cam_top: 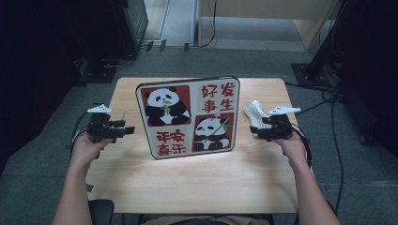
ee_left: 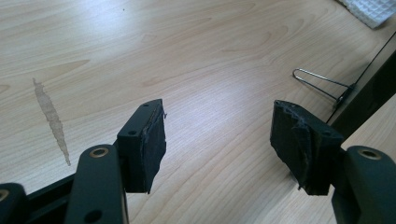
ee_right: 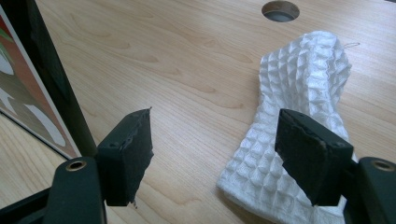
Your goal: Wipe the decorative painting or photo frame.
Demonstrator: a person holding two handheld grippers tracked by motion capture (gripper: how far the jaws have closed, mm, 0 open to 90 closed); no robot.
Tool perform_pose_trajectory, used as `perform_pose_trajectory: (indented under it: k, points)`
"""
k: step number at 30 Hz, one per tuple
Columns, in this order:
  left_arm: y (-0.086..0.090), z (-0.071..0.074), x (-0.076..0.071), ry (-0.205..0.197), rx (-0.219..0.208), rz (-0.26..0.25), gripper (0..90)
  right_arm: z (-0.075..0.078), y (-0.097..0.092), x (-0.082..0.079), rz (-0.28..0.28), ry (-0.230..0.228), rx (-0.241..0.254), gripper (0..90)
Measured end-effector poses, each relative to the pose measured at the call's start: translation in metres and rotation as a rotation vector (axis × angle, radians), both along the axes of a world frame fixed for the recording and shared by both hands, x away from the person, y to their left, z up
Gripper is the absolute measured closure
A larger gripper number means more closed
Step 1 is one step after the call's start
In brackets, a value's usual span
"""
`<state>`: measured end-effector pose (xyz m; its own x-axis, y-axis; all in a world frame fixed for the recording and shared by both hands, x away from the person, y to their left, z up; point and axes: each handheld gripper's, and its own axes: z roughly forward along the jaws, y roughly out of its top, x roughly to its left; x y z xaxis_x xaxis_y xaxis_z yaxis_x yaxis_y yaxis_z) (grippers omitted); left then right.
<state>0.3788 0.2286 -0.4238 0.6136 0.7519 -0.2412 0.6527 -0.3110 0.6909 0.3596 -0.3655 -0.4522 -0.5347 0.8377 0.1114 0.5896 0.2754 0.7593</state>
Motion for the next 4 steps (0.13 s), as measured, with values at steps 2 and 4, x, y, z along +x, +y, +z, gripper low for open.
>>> perform_pose_trajectory:
  k: [2,4]
  points:
    - [-0.0002,-0.0002,-0.0001,0.001,0.000,-0.001,35.0,-0.0003,0.0000,0.0004,0.002,0.007,0.000,27.9]
    - [-0.0001,-0.0004,0.0001,0.002,-0.001,0.001,34.7,-0.0012,0.0007,0.0015,0.002,0.007,-0.004,28.0]
